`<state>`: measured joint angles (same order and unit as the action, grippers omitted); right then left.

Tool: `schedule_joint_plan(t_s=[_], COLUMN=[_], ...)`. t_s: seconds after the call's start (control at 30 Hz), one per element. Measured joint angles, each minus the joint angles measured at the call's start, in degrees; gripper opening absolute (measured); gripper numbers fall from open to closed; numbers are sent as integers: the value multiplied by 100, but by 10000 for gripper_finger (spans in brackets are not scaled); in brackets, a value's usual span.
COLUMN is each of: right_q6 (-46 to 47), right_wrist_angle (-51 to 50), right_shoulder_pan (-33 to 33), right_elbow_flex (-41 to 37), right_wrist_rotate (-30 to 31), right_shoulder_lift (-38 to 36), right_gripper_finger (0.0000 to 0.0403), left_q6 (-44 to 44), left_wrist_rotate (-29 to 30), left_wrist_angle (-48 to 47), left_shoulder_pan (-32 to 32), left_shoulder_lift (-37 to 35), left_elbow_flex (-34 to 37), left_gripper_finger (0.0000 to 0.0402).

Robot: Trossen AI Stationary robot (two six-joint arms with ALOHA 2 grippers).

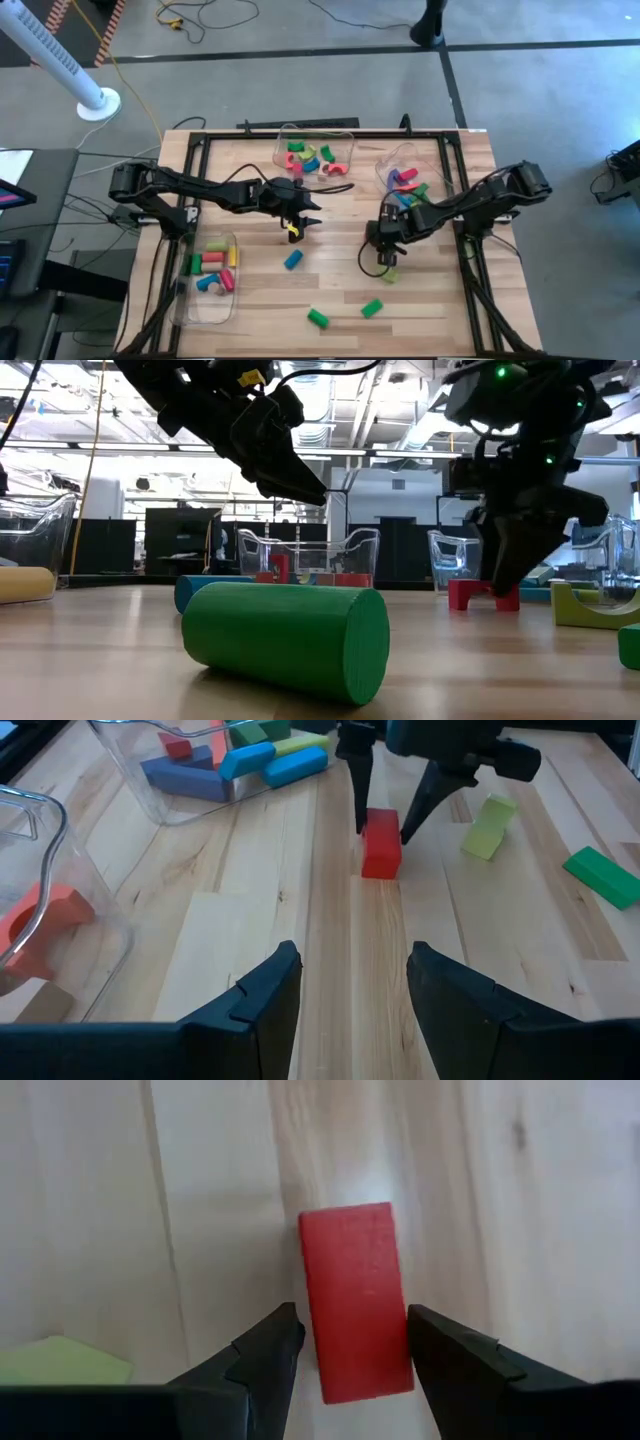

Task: Sort blocks by size
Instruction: Put the red arch block into the middle transparent bin

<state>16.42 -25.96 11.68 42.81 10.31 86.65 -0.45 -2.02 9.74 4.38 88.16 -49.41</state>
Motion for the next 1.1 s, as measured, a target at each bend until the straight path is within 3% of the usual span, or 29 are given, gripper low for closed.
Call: schedule_joint_plan(t_s=[0.23, 0.5, 1.1], right_q6=[18, -51, -358], right_wrist_angle=[-7, 190, 901], right_shoulder_pan=[120, 227, 301], right_elbow_flex=[-13, -11, 197], right_wrist_rotate=[-13, -7, 2], right_shoulder_lift=[227, 223, 221], right_gripper_finger=[209, 156, 161], left_q6=[0, -1, -39], left_wrist_rotate=[0, 2, 0], left_wrist_angle=[0, -2, 12], left_shoulder_pan=[0, 0, 0], left_shoulder_lift=[0, 0, 0], left_elbow_flex=[0, 2, 1], left_gripper_finger=[176, 176, 176])
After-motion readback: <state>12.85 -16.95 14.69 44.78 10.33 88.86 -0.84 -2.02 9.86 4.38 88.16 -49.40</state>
